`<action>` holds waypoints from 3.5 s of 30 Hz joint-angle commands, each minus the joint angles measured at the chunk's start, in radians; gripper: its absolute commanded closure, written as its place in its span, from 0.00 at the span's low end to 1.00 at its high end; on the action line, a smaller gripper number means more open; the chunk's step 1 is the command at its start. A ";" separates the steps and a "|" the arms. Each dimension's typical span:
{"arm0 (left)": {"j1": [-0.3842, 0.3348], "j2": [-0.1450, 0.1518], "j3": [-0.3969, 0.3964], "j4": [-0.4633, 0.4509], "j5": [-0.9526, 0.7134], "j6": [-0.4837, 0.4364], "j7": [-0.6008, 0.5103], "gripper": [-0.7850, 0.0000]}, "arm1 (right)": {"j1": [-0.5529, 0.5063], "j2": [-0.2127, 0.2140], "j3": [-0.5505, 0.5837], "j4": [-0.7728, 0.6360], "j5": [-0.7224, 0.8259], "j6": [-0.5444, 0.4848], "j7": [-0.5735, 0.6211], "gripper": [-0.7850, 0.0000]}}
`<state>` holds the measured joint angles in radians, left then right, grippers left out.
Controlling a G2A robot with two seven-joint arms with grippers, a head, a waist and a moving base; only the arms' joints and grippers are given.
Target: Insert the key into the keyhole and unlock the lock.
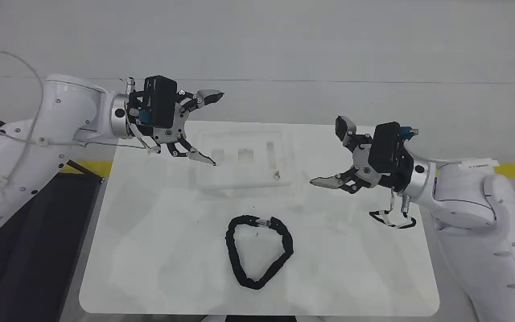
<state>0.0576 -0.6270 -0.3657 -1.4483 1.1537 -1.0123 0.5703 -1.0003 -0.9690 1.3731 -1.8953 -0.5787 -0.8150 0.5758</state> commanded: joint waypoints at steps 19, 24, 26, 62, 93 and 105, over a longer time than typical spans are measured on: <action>0.000 0.000 0.000 0.000 0.000 0.000 0.000 0.00 | -0.018 -0.004 -0.025 0.026 -0.026 0.090 -0.013 0.00; 0.000 0.000 0.000 0.000 0.000 0.000 0.000 0.00 | 0.008 -0.018 -0.102 0.059 -0.065 0.270 0.014 0.00; 0.000 0.000 0.000 0.000 0.000 0.000 0.000 0.00 | 0.022 -0.026 -0.144 0.075 -0.081 0.351 0.021 0.00; 0.000 0.000 0.000 0.000 0.000 0.000 0.000 0.00 | 0.266 -0.199 -0.591 0.404 0.177 0.881 0.137 0.00; 0.000 0.000 0.000 0.000 0.000 0.000 0.000 0.00 | 0.370 -0.257 -0.687 0.454 0.045 1.072 0.346 0.07; 0.000 0.000 0.000 0.000 0.000 0.000 0.000 0.00 | 0.411 -0.285 -0.719 0.478 -0.048 1.180 0.422 0.54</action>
<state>0.0576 -0.6270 -0.3657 -1.4483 1.1537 -1.0123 0.5703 -0.5906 -1.2521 0.6537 -1.4175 -0.6237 0.3607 0.9928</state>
